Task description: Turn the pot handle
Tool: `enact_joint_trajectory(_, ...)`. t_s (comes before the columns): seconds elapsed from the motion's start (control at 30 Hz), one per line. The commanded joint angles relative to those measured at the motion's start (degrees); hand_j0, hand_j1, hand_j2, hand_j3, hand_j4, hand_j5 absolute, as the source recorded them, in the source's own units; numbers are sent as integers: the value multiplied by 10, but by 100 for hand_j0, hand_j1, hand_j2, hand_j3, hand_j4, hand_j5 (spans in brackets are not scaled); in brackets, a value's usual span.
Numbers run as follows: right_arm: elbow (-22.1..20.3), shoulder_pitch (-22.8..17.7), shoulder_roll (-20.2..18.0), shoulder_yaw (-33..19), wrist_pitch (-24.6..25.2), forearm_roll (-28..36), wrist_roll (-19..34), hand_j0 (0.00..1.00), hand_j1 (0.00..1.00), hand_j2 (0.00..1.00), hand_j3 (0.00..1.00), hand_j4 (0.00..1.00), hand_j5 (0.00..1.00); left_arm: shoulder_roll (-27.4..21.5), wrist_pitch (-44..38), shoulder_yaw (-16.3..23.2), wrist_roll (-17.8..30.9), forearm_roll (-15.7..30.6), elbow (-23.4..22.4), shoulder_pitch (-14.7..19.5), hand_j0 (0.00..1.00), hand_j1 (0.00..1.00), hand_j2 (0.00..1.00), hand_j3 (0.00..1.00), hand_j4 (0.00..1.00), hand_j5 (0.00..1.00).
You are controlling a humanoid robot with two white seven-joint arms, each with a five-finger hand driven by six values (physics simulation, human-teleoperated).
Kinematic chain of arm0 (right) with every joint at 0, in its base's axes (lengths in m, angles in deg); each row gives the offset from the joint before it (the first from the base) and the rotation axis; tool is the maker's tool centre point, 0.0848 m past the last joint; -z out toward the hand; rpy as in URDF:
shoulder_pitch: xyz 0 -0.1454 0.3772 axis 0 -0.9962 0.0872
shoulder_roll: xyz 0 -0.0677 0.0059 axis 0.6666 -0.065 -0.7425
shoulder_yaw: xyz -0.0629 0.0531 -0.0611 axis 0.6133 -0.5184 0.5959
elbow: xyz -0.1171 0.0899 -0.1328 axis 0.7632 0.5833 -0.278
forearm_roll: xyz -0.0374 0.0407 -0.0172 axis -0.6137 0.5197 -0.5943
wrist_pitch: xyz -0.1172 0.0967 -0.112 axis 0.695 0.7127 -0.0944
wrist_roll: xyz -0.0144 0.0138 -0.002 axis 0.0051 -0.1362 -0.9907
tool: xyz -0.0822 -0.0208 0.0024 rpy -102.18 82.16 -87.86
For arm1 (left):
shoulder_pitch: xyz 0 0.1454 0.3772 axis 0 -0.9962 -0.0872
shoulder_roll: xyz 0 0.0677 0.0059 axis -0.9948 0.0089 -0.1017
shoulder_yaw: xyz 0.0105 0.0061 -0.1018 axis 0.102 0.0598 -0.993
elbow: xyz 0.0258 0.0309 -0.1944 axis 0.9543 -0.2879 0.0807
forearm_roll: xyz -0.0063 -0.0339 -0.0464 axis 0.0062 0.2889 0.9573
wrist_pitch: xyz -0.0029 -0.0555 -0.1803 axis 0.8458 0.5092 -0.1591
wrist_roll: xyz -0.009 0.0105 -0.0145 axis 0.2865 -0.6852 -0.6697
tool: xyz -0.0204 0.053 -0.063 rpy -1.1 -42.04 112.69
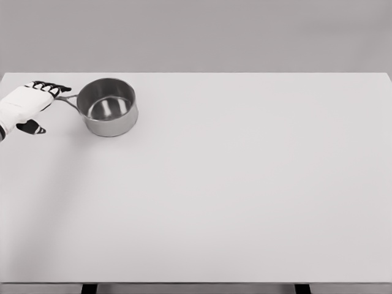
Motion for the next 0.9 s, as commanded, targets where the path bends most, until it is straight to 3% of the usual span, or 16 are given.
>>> enact_joint_trajectory(0.0, 0, 0, 0, 0, 0, 0, 0, 100, 100, 100, 100, 100, 100, 0, 0, -3, -1, 1, -3, 0, 100, 100, 100, 100, 100, 100)
enact_joint_trajectory(0.23, 0, 0, 0, 0, 0, 0, 0, 100, 100, 100, 100, 100, 100, 0, 1, -15, -1, 9, 11, 1, 100, 100, 100, 100, 100, 100)
enact_joint_trajectory(0.4, 0, 0, 0, 0, 0, 0, 0, 100, 100, 100, 100, 100, 100, 0, 8, -40, -1, 12, 101, -9, 100, 100, 100, 100, 100, 100)
enact_joint_trajectory(0.43, 0, 0, 0, 0, 0, 0, 0, 100, 100, 100, 100, 100, 100, -4, 12, -41, -2, 33, 128, -15, 100, 100, 100, 100, 100, 100)
enact_joint_trajectory(0.47, 0, 0, 0, 0, 0, 0, 0, 100, 100, 100, 100, 100, 100, -10, 42, -50, -5, 58, 158, -28, 100, 100, 100, 100, 100, 100)
enact_joint_trajectory(0.53, 0, 0, 0, 0, -1, 0, 0, 100, 100, 100, 100, 100, 100, -10, 114, -97, -11, 63, 182, -56, 100, 100, 100, 100, 100, 100)
enact_joint_trajectory(0.57, 0, 0, 0, 0, 0, 0, 0, 100, 100, 100, 100, 100, 100, -11, 187, -121, -11, 74, 194, -73, 100, 100, 100, 100, 100, 100)
enact_joint_trajectory(0.6, 0, 0, 0, 0, 0, 0, 0, 100, 100, 100, 100, 100, 100, -11, 250, -134, -11, 90, 196, -76, 100, 100, 100, 100, 100, 100)
enact_joint_trajectory(0.7, 0, 0, 0, 0, 0, 0, 0, 100, 100, 100, 100, 100, 100, -17, 250, -145, -11, 134, 188, -81, 100, 100, 100, 100, 100, 100)
enact_joint_trajectory(0.87, 0, 0, 0, 0, 0, 0, 0, 100, 100, 100, 100, 100, 100, -31, 250, -146, -6, 200, 141, -151, 100, 100, 100, 100, 100, 100)
